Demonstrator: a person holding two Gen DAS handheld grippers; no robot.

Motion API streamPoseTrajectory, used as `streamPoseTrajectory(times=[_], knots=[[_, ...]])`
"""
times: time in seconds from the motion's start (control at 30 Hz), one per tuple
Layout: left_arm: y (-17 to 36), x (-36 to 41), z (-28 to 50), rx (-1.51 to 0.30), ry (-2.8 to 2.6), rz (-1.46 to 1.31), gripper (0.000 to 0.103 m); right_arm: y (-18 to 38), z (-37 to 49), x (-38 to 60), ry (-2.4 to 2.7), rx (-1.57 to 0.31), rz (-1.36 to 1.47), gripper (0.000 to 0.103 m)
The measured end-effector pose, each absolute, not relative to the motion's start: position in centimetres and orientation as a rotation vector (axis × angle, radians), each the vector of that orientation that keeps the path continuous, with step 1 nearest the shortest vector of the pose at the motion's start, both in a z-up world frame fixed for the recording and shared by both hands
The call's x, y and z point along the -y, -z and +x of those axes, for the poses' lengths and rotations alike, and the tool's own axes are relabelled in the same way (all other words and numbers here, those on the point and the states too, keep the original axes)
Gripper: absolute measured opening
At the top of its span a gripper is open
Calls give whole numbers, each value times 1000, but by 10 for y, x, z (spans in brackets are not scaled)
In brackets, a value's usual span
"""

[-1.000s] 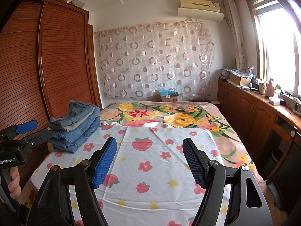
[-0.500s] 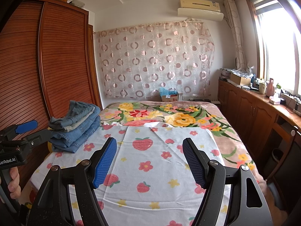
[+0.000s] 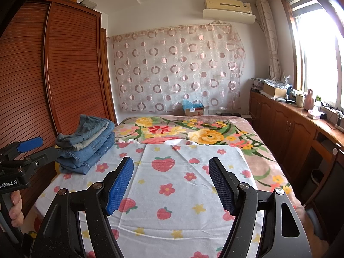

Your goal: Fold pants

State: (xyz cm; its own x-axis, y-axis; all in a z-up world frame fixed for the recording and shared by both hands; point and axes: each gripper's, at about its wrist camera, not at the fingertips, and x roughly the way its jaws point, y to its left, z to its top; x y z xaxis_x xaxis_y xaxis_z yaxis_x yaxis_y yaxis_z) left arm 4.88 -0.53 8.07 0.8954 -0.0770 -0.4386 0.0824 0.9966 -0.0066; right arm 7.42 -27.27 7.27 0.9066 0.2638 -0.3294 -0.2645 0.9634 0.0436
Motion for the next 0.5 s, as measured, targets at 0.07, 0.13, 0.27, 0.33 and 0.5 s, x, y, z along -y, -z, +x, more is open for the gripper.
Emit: streamPoseTrajectory(times=[0.07,0.13,0.27,0.33,0.5], knots=[[-81,5,49,-454,82,12,88,-72,74,273,-274,-340,-3,74],[-80,5,49,-454,82,12,88,-72,74,272,-273,-340,-2,74],[-80,5,48,-454,83,12,88,-72,74,273,-273,-340,-2,74],[-80,5,48,-454,82,12,88,-72,74,272,-272,-339,-2,74],[-80,5,49,-454,82,12,88,-72,74,273,-273,-339,-2,74]])
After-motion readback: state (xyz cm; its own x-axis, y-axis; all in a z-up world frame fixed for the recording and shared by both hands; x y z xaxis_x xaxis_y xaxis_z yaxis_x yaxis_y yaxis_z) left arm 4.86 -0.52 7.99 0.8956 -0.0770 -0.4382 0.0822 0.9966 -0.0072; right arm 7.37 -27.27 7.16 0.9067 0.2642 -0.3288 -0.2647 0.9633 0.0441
